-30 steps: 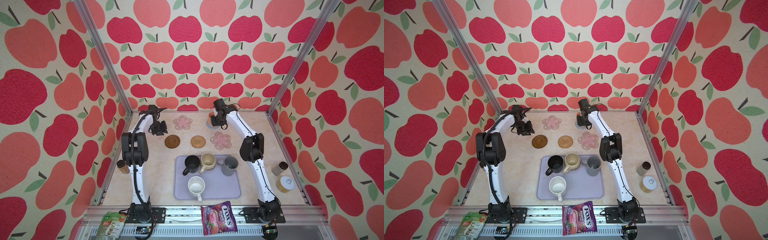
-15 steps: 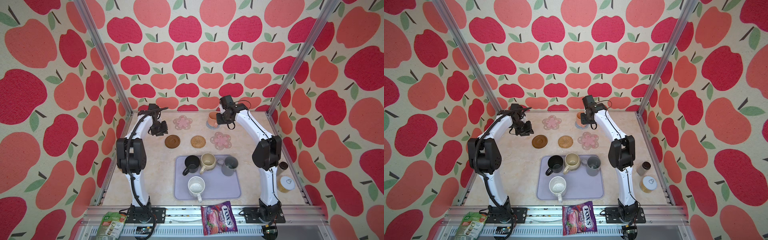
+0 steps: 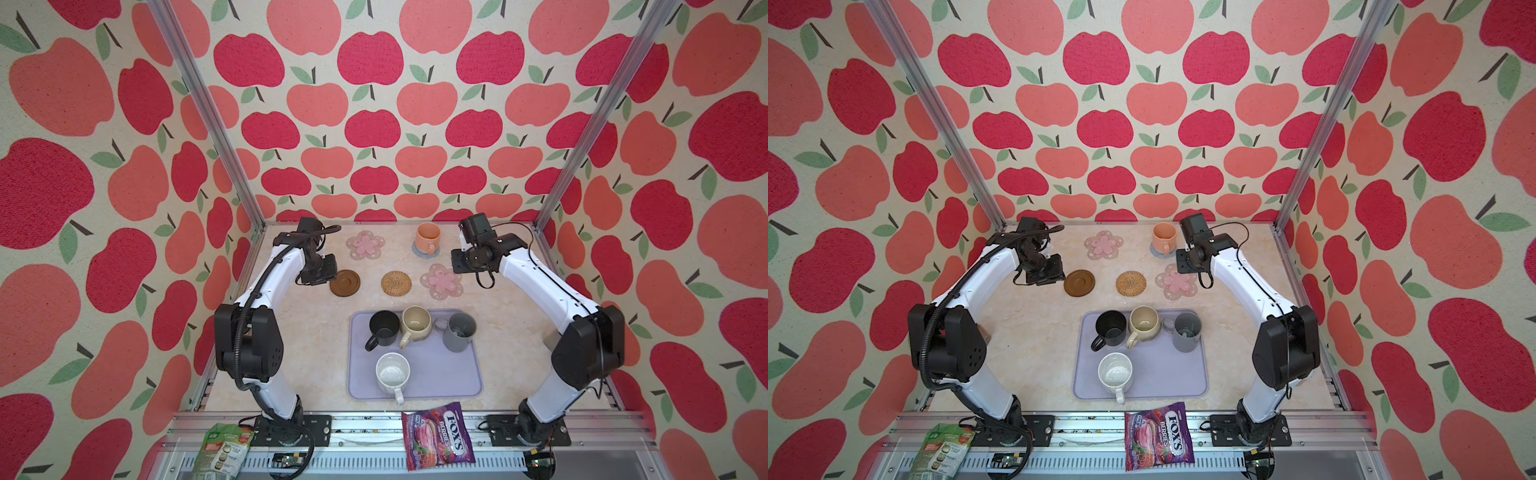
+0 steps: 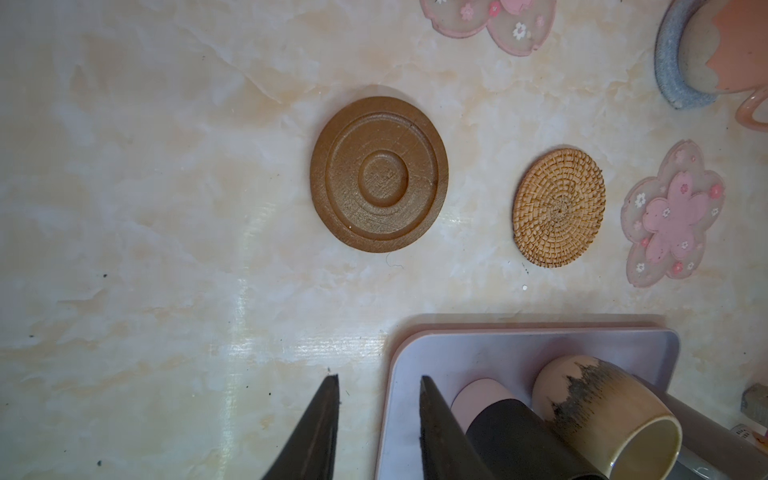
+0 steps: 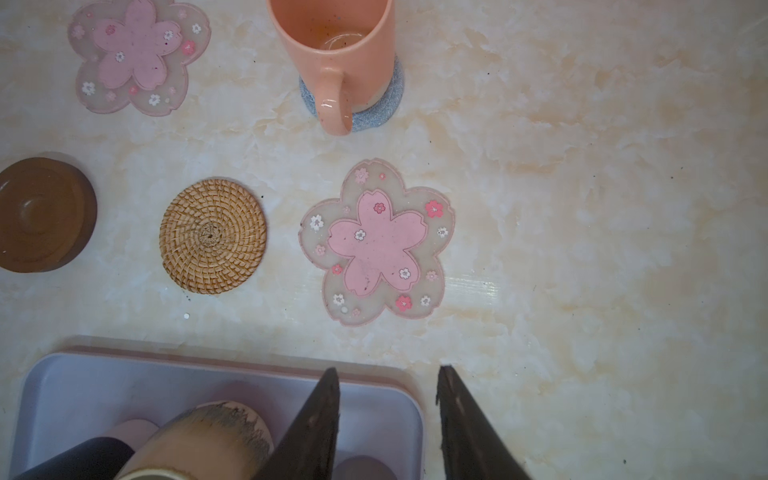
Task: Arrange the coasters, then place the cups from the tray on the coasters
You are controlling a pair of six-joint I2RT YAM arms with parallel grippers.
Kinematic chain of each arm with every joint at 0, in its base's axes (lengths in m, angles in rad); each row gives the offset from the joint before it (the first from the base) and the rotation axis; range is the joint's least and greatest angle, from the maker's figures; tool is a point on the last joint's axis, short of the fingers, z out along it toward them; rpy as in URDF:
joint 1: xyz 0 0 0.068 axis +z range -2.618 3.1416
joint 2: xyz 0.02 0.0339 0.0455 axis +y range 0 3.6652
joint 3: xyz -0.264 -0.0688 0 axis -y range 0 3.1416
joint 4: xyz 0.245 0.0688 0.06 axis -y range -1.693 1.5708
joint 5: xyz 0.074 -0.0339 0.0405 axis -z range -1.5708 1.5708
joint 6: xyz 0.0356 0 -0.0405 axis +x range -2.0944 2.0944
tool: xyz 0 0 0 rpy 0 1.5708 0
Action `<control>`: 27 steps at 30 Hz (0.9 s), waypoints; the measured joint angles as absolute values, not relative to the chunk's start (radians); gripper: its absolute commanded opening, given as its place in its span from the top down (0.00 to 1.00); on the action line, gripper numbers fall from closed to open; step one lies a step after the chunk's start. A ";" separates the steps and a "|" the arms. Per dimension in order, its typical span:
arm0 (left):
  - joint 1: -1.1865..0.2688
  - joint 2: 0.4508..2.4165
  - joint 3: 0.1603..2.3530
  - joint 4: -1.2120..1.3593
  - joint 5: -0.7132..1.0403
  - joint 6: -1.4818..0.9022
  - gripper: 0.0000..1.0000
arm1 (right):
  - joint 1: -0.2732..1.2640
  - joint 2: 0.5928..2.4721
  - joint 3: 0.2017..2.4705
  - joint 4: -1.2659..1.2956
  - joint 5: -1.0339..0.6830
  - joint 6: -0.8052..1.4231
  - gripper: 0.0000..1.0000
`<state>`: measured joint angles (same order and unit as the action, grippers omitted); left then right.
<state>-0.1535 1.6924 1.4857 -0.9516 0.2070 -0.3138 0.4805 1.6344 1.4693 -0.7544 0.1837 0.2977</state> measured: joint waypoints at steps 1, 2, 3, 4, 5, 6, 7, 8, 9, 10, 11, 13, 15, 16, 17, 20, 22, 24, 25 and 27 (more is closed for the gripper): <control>-0.163 1.678 1.475 -0.951 0.199 -0.317 0.65 | 0.480 1.604 1.433 -0.746 0.186 0.303 0.57; -0.173 1.660 1.461 -0.951 0.192 -0.323 0.65 | 0.481 1.569 1.394 -0.737 0.187 0.308 0.57; -0.183 1.641 1.446 -0.951 0.187 -0.326 0.65 | 0.481 1.535 1.357 -0.732 0.190 0.313 0.57; -0.193 1.623 1.430 -0.950 0.181 -0.331 0.65 | 0.481 1.507 1.330 -0.728 0.191 0.316 0.57; -0.202 1.602 1.412 -0.950 0.172 -0.337 0.65 | 0.482 1.479 1.301 -0.723 0.194 0.320 0.57; -0.212 1.579 1.392 -0.950 0.167 -0.347 0.65 | 0.482 1.452 1.276 -0.722 0.194 0.323 0.57; -0.220 1.563 1.375 -0.949 0.162 -0.351 0.65 | 0.482 1.432 1.258 -0.720 0.196 0.324 0.57; -0.230 1.542 1.353 -0.946 0.154 -0.360 0.65 | 0.482 1.408 1.234 -0.717 0.199 0.326 0.57; -0.240 1.523 1.331 -0.942 0.146 -0.370 0.65 | 0.482 1.384 1.210 -0.714 0.201 0.328 0.57; -0.250 1.506 1.310 -0.938 0.139 -0.377 0.65 | 0.483 1.362 1.189 -0.712 0.202 0.331 0.57; -0.261 1.485 1.282 -0.931 0.131 -0.383 0.65 | 0.484 1.337 1.162 -0.707 0.205 0.332 0.57; -0.282 1.449 1.228 -0.915 0.115 -0.400 0.65 | 0.484 1.288 1.113 -0.702 0.211 0.336 0.56; -0.299 1.420 1.176 -0.900 0.106 -0.418 0.64 | 0.484 1.239 1.066 -0.700 0.220 0.337 0.56; -0.305 1.412 1.158 -0.894 0.103 -0.426 0.64 | 0.484 1.221 1.053 -0.701 0.225 0.339 0.56; -0.310 1.405 1.140 -0.888 0.100 -0.432 0.64 | 0.484 1.200 1.039 -0.700 0.231 0.339 0.56; -0.323 1.402 1.117 -0.880 0.086 -0.448 0.64 | 0.484 1.152 1.013 -0.699 0.253 0.340 0.54; -0.332 1.402 1.118 -0.878 0.080 -0.455 0.64 | 0.484 1.128 1.000 -0.699 0.265 0.342 0.54; -0.342 1.406 1.123 -0.880 0.074 -0.455 0.64 | 0.484 1.116 0.996 -0.699 0.273 0.344 0.54; -0.346 1.411 1.133 -0.884 0.071 -0.455 0.64 | 0.484 1.114 0.996 -0.699 0.277 0.347 0.54; -0.352 1.422 1.158 -0.889 0.062 -0.454 0.64 | 0.484 1.111 0.993 -0.696 0.280 0.351 0.53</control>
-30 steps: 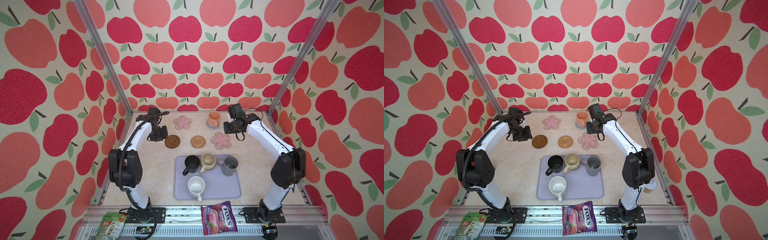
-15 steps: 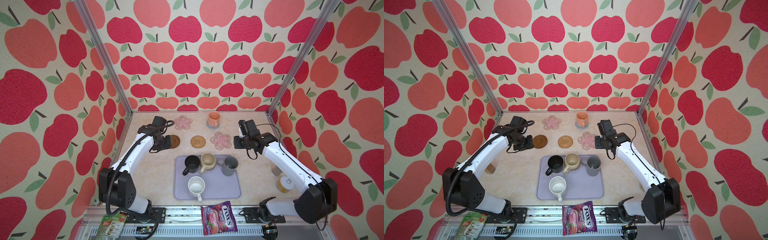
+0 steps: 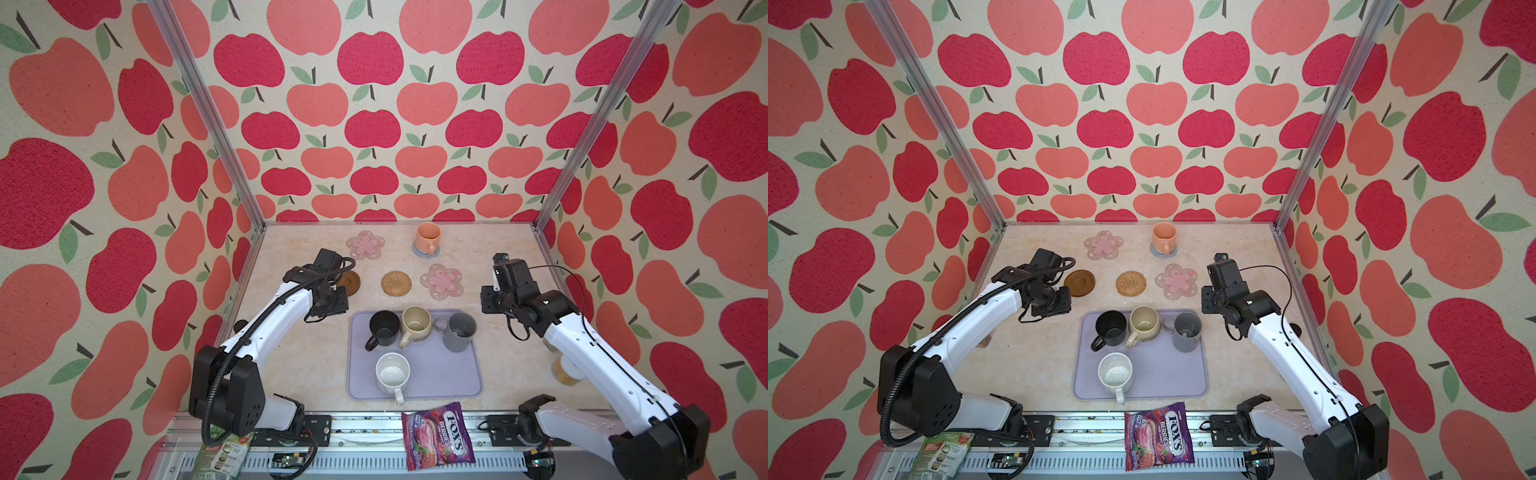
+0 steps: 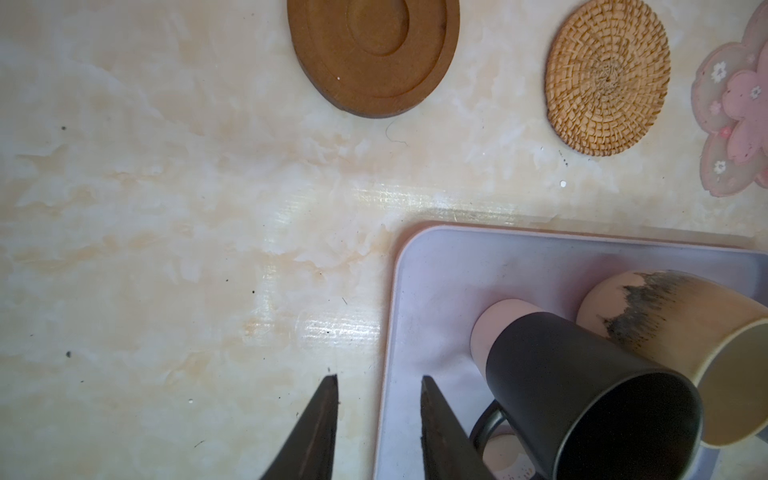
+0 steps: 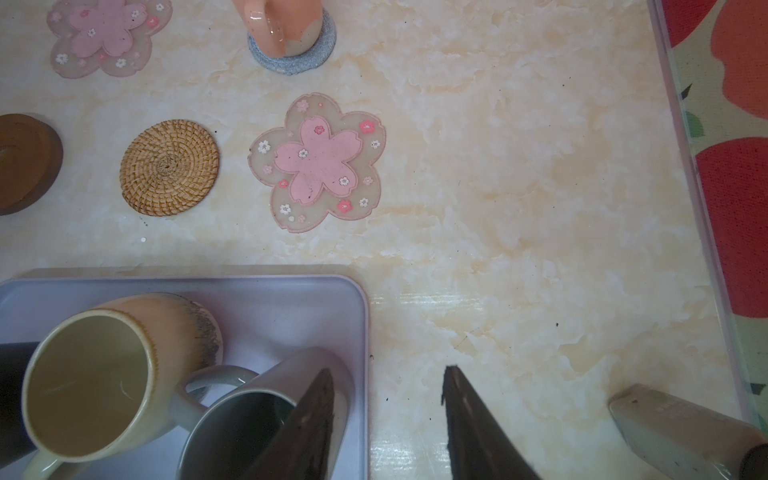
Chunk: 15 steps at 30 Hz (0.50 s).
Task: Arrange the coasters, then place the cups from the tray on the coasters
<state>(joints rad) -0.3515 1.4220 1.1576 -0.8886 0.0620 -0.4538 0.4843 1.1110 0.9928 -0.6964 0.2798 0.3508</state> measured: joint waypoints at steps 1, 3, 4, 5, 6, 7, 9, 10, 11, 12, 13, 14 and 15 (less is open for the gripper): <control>-0.354 1.426 1.171 -0.890 0.058 -0.451 0.64 | 0.484 1.109 0.989 -0.695 0.280 0.354 0.53; -0.356 1.427 1.190 -0.891 0.052 -0.450 0.64 | 0.484 1.103 0.980 -0.696 0.280 0.363 0.53; -0.357 1.427 1.197 -0.893 0.049 -0.450 0.64 | 0.484 1.101 0.974 -0.694 0.280 0.368 0.52; -0.358 1.427 1.201 -0.894 0.047 -0.450 0.64 | 0.484 1.099 0.969 -0.694 0.280 0.370 0.52; -0.359 1.427 1.202 -0.894 0.047 -0.448 0.64 | 0.484 1.097 0.965 -0.695 0.280 0.373 0.52; -0.361 1.427 1.202 -0.897 0.047 -0.447 0.64 | 0.484 1.096 0.962 -0.695 0.280 0.373 0.51; -0.368 1.427 1.201 -0.907 0.048 -0.447 0.64 | 0.484 1.095 0.960 -0.696 0.281 0.373 0.51; -0.372 1.427 1.201 -0.911 0.048 -0.447 0.64 | 0.484 1.095 0.960 -0.696 0.283 0.373 0.51; -0.376 1.427 1.201 -0.915 0.048 -0.447 0.64 | 0.484 1.095 0.960 -0.695 0.284 0.373 0.51; -0.380 1.427 1.201 -0.920 0.048 -0.445 0.64 | 0.484 1.095 0.960 -0.695 0.287 0.373 0.51; -0.385 1.427 1.200 -0.928 0.047 -0.443 0.64 | 0.484 1.095 0.960 -0.695 0.288 0.372 0.51; -0.392 1.427 1.200 -0.937 0.044 -0.438 0.64 | 0.484 1.095 0.960 -0.695 0.289 0.372 0.51; -0.400 1.426 1.198 -0.950 0.040 -0.434 0.64 | 0.484 1.096 0.960 -0.695 0.291 0.372 0.51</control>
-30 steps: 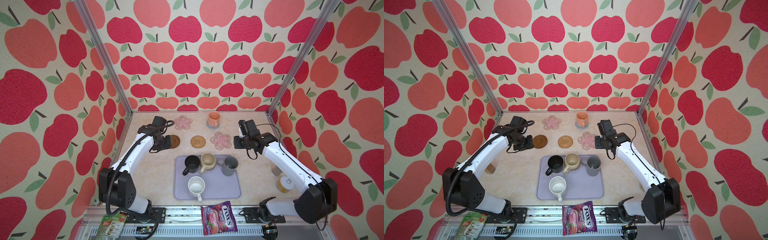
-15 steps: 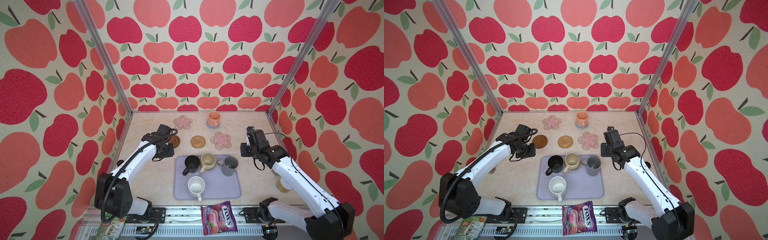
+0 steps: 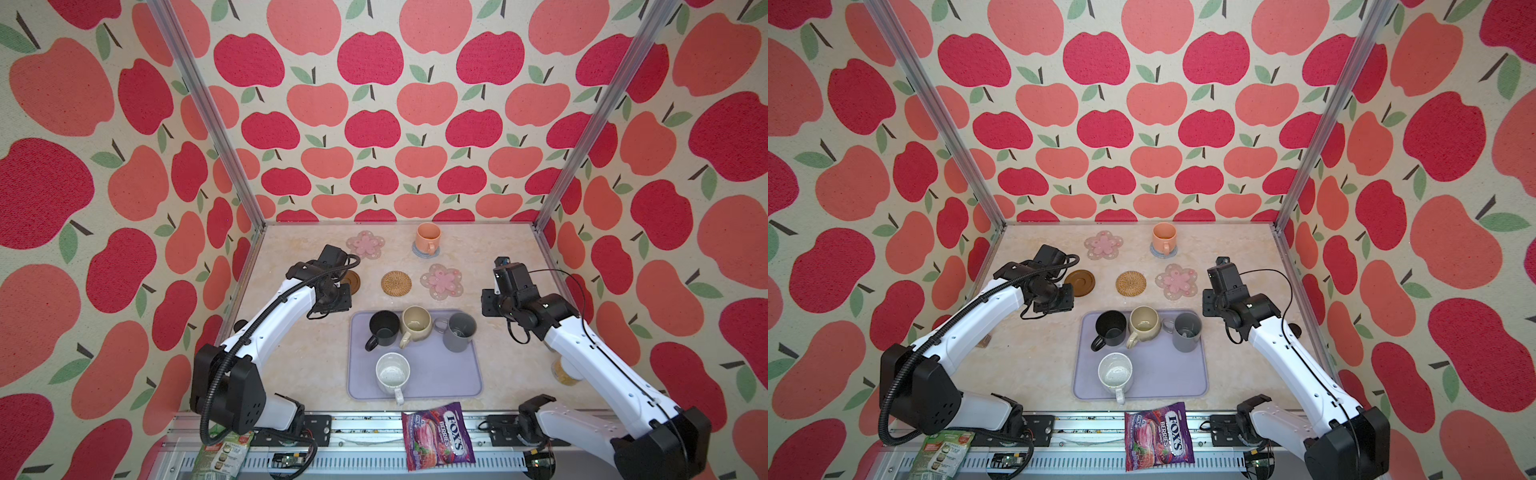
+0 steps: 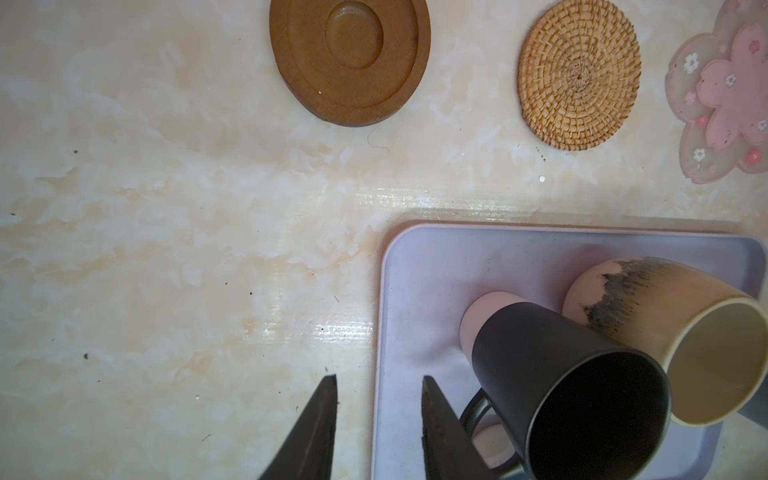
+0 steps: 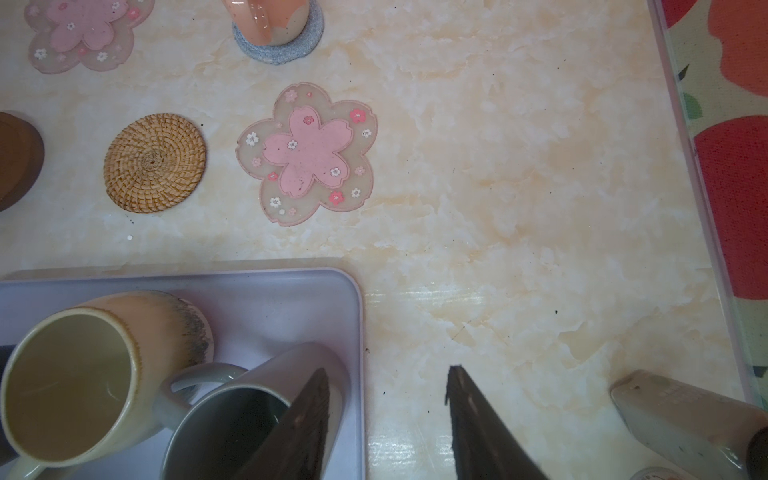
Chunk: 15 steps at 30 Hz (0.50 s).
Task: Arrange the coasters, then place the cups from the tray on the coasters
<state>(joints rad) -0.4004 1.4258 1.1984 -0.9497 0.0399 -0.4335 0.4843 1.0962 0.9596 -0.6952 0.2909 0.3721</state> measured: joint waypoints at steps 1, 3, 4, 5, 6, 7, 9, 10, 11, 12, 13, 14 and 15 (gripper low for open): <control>-0.406 1.425 1.197 -0.960 0.039 -0.428 0.64 | 0.484 1.098 0.960 -0.695 0.291 0.372 0.51; -0.421 1.415 1.196 -0.986 0.037 -0.426 0.64 | 0.484 1.105 0.960 -0.694 0.291 0.372 0.50; -0.426 1.410 1.196 -0.994 0.038 -0.425 0.64 | 0.484 1.108 0.960 -0.694 0.291 0.373 0.50; -0.433 1.401 1.195 -1.003 0.041 -0.423 0.63 | 0.484 1.114 0.960 -0.692 0.291 0.373 0.50; -0.440 1.392 1.195 -1.009 0.044 -0.421 0.63 | 0.484 1.119 0.960 -0.689 0.291 0.373 0.50; -0.448 1.380 1.195 -1.015 0.051 -0.419 0.63 | 0.484 1.125 0.960 -0.686 0.291 0.373 0.50; -0.463 1.358 1.195 -1.028 0.068 -0.416 0.63 | 0.484 1.136 0.960 -0.678 0.291 0.373 0.50; -0.471 1.349 1.195 -1.032 0.081 -0.412 0.63 | 0.484 1.141 0.960 -0.675 0.291 0.373 0.50; -0.479 1.343 1.195 -1.037 0.096 -0.409 0.63 | 0.484 1.145 0.960 -0.671 0.291 0.373 0.50; -0.487 1.339 1.192 -1.039 0.105 -0.406 0.63 | 0.484 1.148 0.960 -0.669 0.291 0.373 0.50; -0.496 1.335 1.187 -1.040 0.121 -0.405 0.63 | 0.484 1.150 0.961 -0.669 0.291 0.373 0.50; -0.505 1.330 1.179 -1.040 0.136 -0.405 0.63 | 0.484 1.151 0.961 -0.669 0.291 0.373 0.50; -0.513 1.326 1.171 -1.040 0.149 -0.405 0.63 | 0.484 1.151 0.961 -0.668 0.291 0.373 0.50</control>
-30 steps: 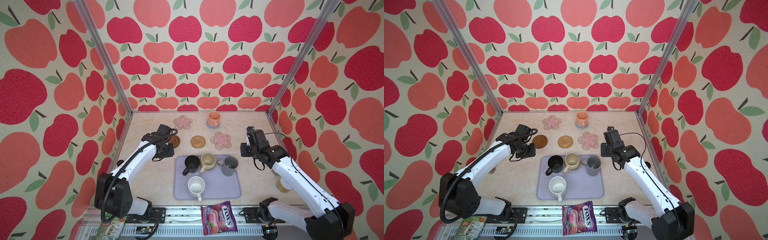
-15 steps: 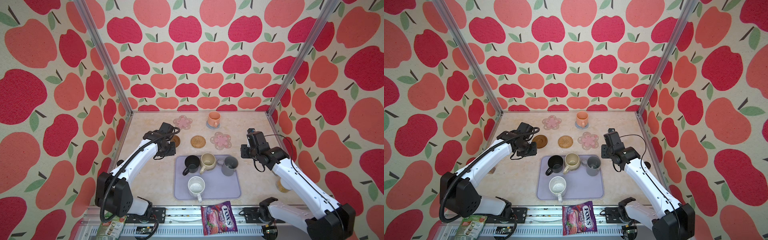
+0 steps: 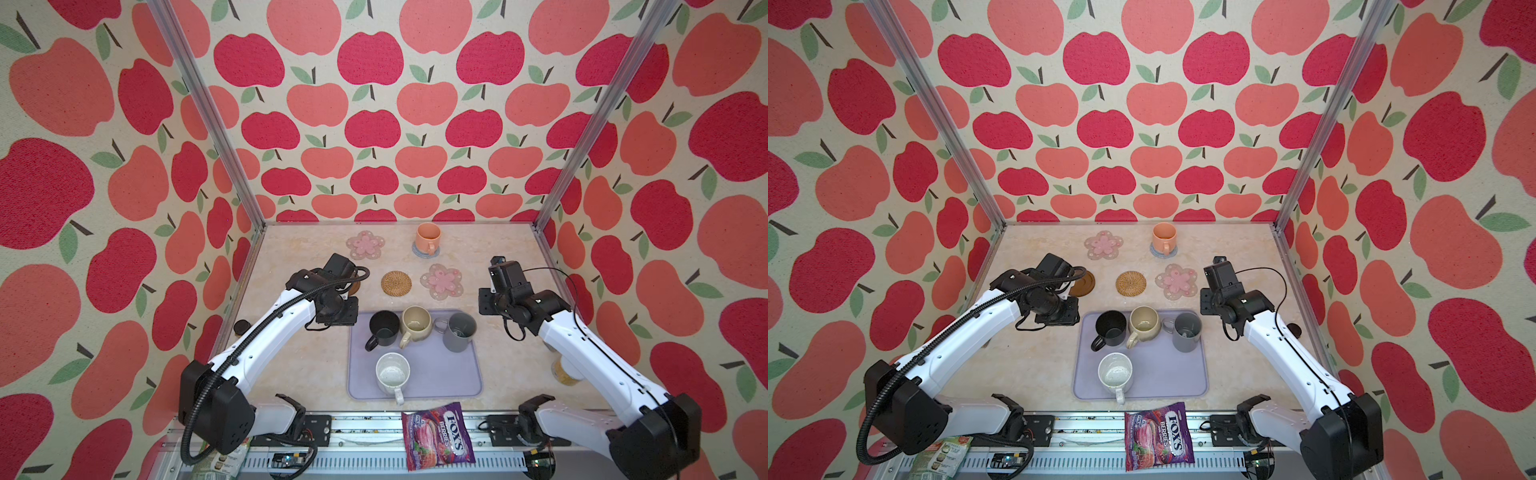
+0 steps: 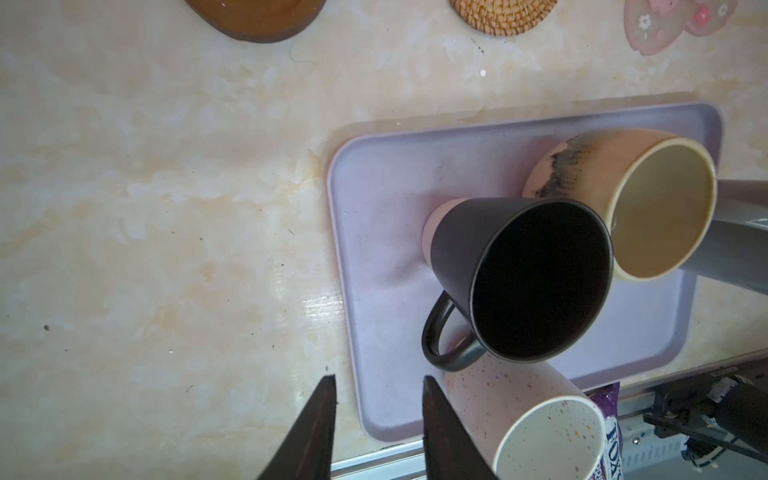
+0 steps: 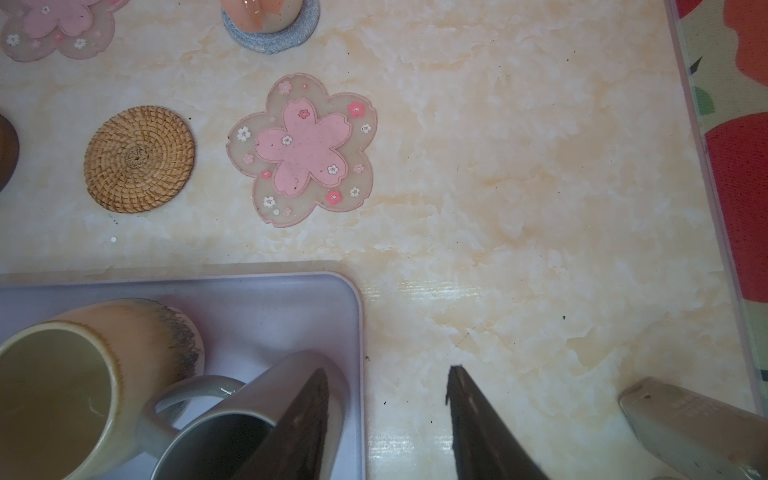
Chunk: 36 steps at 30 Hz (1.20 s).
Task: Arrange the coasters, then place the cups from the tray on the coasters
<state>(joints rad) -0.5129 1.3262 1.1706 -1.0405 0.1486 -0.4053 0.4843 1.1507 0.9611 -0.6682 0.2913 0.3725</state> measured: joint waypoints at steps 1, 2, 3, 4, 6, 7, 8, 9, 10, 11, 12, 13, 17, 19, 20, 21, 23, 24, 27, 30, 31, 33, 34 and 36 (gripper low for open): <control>-0.521 1.321 1.159 -1.040 0.165 -0.406 0.63 | 0.484 1.151 0.961 -0.667 0.292 0.373 0.50; -0.531 1.315 1.145 -1.040 0.181 -0.406 0.63 | 0.484 1.151 0.962 -0.665 0.292 0.373 0.50; -0.538 1.311 1.136 -1.042 0.192 -0.407 0.63 | 0.484 1.151 0.962 -0.665 0.292 0.373 0.50; -0.548 1.306 1.126 -1.041 0.204 -0.410 0.63 | 0.484 1.151 0.963 -0.665 0.292 0.373 0.49; -0.565 1.296 1.110 -1.040 0.226 -0.421 0.62 | 0.484 1.151 0.963 -0.661 0.294 0.373 0.49; -0.574 1.291 1.102 -1.039 0.240 -0.426 0.62 | 0.484 1.151 0.963 -0.661 0.295 0.373 0.49; -0.584 1.287 1.094 -1.036 0.252 -0.430 0.62 | 0.484 1.151 0.963 -0.659 0.295 0.373 0.49; -0.593 1.286 1.089 -1.035 0.260 -0.435 0.62 | 0.484 1.152 0.963 -0.658 0.295 0.373 0.49; -0.604 1.284 1.080 -1.029 0.269 -0.440 0.62 | 0.484 1.153 0.963 -0.657 0.294 0.374 0.49; -0.614 1.284 1.073 -1.026 0.277 -0.449 0.62 | 0.484 1.155 0.963 -0.657 0.295 0.374 0.49; -0.621 1.284 1.066 -1.021 0.282 -0.455 0.62 | 0.484 1.156 0.963 -0.657 0.295 0.375 0.49; -0.628 1.285 1.059 -1.018 0.288 -0.460 0.62 | 0.484 1.158 0.963 -0.656 0.294 0.376 0.49; -0.639 1.298 1.038 -1.002 0.292 -0.487 0.62 | 0.484 1.163 0.963 -0.649 0.294 0.378 0.49; -0.640 1.311 1.028 -0.988 0.295 -0.504 0.62 | 0.484 1.164 0.963 -0.648 0.294 0.381 0.49; -0.640 1.320 1.024 -0.980 0.297 -0.512 0.62 | 0.484 1.164 0.963 -0.647 0.294 0.382 0.49; -0.640 1.327 1.021 -0.973 0.297 -0.517 0.62 | 0.484 1.163 0.963 -0.646 0.294 0.384 0.49; -0.641 1.349 1.016 -0.956 0.298 -0.532 0.62 | 0.484 1.163 0.963 -0.647 0.294 0.384 0.49; -0.642 1.358 1.014 -0.948 0.297 -0.535 0.62 | 0.484 1.163 0.963 -0.647 0.295 0.384 0.49; -0.649 1.386 1.012 -0.926 0.297 -0.546 0.61 | 0.484 1.163 0.963 -0.647 0.295 0.384 0.49; -0.653 1.405 1.012 -0.910 0.296 -0.557 0.62 | 0.484 1.163 0.963 -0.647 0.295 0.384 0.49; -0.653 1.412 1.012 -0.906 0.293 -0.560 0.62 | 0.484 1.163 0.963 -0.647 0.295 0.384 0.49; -0.653 1.426 1.012 -0.905 0.279 -0.560 0.62 | 0.484 1.163 0.963 -0.647 0.295 0.384 0.48; -0.653 1.432 1.012 -0.905 0.273 -0.560 0.62 | 0.484 1.163 0.963 -0.647 0.295 0.384 0.48; -0.652 1.439 1.012 -0.909 0.256 -0.560 0.62 | 0.484 1.161 0.963 -0.647 0.295 0.384 0.48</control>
